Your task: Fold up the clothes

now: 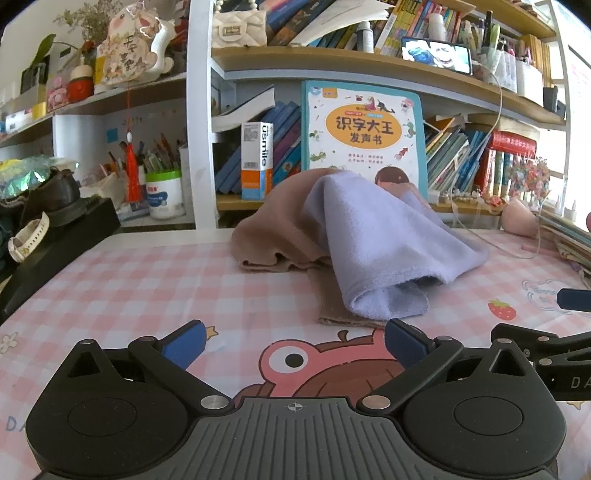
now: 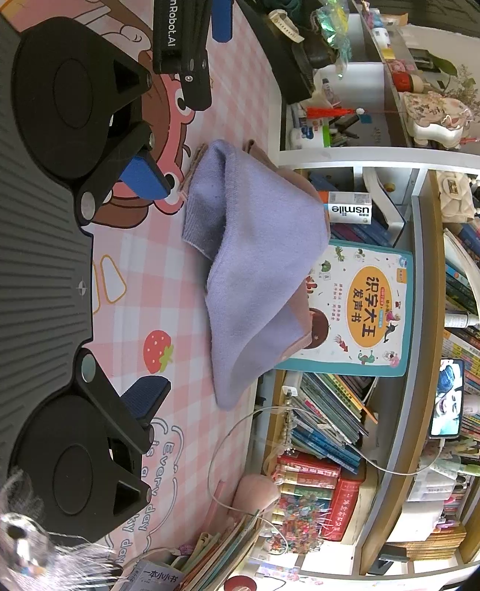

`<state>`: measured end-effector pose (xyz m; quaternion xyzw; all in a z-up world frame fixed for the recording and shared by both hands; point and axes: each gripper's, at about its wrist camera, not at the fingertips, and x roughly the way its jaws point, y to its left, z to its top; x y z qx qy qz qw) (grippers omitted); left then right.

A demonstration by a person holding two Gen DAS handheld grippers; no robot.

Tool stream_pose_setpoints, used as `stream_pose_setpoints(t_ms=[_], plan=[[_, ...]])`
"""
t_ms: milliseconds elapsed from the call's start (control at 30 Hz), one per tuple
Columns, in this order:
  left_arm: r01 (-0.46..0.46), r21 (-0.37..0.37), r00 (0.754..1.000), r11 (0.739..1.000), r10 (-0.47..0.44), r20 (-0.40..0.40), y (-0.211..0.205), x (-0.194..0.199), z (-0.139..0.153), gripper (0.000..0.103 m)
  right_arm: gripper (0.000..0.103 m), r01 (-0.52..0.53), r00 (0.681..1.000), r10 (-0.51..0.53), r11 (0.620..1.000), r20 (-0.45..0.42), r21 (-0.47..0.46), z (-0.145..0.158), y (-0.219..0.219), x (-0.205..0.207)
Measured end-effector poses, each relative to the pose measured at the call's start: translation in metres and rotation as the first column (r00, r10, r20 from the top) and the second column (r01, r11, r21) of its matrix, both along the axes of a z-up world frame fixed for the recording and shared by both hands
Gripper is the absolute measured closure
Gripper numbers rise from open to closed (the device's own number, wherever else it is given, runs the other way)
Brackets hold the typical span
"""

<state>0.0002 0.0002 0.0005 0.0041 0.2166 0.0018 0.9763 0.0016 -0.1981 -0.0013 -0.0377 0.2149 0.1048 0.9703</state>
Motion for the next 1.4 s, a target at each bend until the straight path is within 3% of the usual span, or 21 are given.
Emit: stream_pose_setpoints(t_ms=[1400], plan=[[-0.01, 0.019, 1.0, 1.0, 0.01, 0.012, 0.0, -0.001, -0.001, 0.0, 0.001, 0.011, 1.0, -0.011, 1.0, -0.003, 0.027, 0.0, -0.007, -0.001]])
